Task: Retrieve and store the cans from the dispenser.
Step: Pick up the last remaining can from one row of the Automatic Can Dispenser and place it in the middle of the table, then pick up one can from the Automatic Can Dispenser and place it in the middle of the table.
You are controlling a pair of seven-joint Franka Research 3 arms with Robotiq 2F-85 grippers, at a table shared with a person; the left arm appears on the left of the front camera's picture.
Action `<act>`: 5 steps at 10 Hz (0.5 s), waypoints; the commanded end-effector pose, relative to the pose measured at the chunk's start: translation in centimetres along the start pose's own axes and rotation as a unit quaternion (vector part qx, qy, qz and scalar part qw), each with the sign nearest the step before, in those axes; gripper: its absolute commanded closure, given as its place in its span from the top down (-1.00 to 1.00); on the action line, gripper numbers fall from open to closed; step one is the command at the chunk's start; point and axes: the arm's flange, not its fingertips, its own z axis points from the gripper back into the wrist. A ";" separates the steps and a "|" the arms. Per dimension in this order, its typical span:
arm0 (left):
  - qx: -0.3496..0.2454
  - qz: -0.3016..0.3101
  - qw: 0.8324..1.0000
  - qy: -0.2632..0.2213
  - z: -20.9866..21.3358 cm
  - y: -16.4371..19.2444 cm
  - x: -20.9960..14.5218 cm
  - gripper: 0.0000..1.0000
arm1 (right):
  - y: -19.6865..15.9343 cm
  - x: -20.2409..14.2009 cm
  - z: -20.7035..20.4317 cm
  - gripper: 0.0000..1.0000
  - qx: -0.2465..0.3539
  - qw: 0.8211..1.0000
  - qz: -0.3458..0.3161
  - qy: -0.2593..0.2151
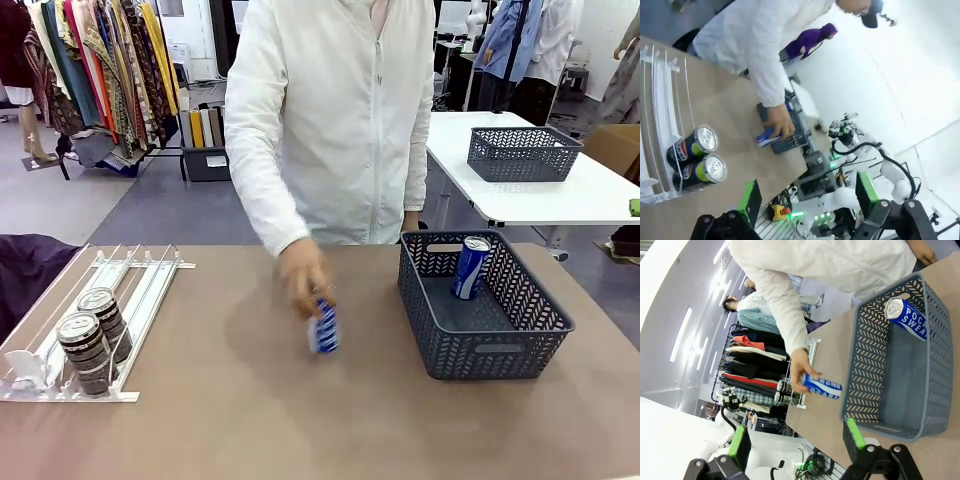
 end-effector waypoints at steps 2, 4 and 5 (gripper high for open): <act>0.000 0.000 1.000 0.000 0.0 0.0 0.0 1.00 | 0.4 0.4 -0.2 1.00 0.012 1.000 0.002 -0.009; 0.000 0.000 1.000 0.000 0.0 0.0 0.0 1.00 | 0.4 0.4 -0.2 1.00 0.012 1.000 0.002 -0.009; 0.000 0.000 1.000 0.000 0.0 0.0 0.0 1.00 | 0.4 0.4 -0.2 1.00 0.012 1.000 0.002 -0.009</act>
